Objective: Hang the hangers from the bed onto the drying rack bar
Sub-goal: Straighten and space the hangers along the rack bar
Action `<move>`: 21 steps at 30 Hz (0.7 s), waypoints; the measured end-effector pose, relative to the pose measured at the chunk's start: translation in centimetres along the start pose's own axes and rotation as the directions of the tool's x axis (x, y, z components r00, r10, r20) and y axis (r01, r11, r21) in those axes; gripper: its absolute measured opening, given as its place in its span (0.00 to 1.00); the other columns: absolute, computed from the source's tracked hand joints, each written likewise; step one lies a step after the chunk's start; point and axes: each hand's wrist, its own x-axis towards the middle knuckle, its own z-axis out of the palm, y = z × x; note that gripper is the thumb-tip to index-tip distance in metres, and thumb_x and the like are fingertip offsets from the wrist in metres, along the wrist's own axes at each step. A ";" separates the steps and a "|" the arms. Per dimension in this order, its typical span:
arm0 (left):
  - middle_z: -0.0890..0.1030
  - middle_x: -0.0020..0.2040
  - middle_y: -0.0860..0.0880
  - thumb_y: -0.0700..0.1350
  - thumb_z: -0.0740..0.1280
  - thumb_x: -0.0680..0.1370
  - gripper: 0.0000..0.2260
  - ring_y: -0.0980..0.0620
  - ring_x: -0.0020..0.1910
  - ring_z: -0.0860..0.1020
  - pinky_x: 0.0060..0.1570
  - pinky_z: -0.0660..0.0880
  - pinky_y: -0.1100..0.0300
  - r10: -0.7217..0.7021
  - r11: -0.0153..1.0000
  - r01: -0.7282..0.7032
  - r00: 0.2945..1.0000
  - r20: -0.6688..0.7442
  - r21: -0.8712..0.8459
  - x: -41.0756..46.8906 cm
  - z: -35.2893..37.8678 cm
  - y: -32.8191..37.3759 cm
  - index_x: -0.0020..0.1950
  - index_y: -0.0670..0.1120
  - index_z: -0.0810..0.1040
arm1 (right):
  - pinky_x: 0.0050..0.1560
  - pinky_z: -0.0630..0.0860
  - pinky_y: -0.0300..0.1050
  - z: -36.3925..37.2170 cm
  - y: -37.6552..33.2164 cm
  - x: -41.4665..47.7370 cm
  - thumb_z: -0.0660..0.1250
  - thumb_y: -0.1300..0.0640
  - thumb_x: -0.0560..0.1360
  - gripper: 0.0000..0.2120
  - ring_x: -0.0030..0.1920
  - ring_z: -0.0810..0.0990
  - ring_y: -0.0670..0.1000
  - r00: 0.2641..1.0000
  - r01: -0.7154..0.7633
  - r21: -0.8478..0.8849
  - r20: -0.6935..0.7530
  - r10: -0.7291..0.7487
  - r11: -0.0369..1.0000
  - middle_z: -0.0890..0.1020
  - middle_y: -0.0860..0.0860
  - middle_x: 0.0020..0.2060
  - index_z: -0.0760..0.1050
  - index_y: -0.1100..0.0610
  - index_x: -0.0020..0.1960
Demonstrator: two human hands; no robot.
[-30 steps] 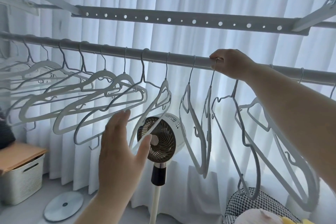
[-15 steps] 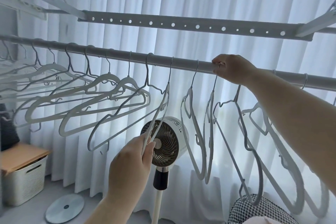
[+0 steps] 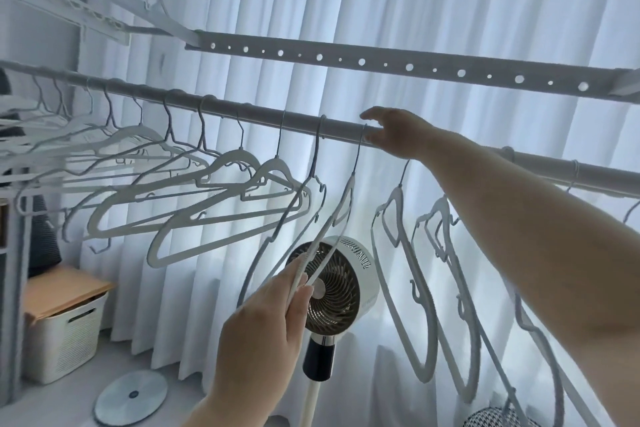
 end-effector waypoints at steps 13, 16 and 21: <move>0.77 0.38 0.67 0.60 0.49 0.72 0.26 0.55 0.38 0.77 0.36 0.70 0.72 -0.169 0.966 0.160 0.985 -0.027 -0.201 1.8 -0.9 -3.2 0.52 0.45 0.80 | 0.54 0.69 0.45 0.9 -1.1 2.6 0.61 0.56 0.76 0.15 0.58 0.74 0.57 0.999 0.040 0.056 -0.001 -0.040 0.998 0.77 0.58 0.57 0.74 0.60 0.61; 0.83 0.41 0.58 0.63 0.47 0.77 0.26 0.57 0.48 0.75 0.46 0.68 0.70 -0.115 0.982 0.110 0.993 -0.020 -0.157 1.3 -0.6 -3.1 0.56 0.48 0.78 | 0.56 0.70 0.46 1.0 -1.1 2.7 0.61 0.55 0.76 0.15 0.58 0.74 0.57 0.999 0.041 0.053 -0.011 -0.041 0.998 0.77 0.58 0.57 0.74 0.60 0.61; 0.85 0.40 0.54 0.61 0.42 0.79 0.21 0.55 0.36 0.82 0.41 0.74 0.63 -0.079 0.994 0.081 0.997 0.018 -0.078 0.6 0.1 -2.4 0.58 0.55 0.69 | 0.56 0.70 0.47 0.9 -1.2 2.6 0.62 0.55 0.76 0.16 0.59 0.74 0.58 0.999 0.038 0.044 -0.013 -0.038 0.998 0.77 0.58 0.58 0.74 0.60 0.61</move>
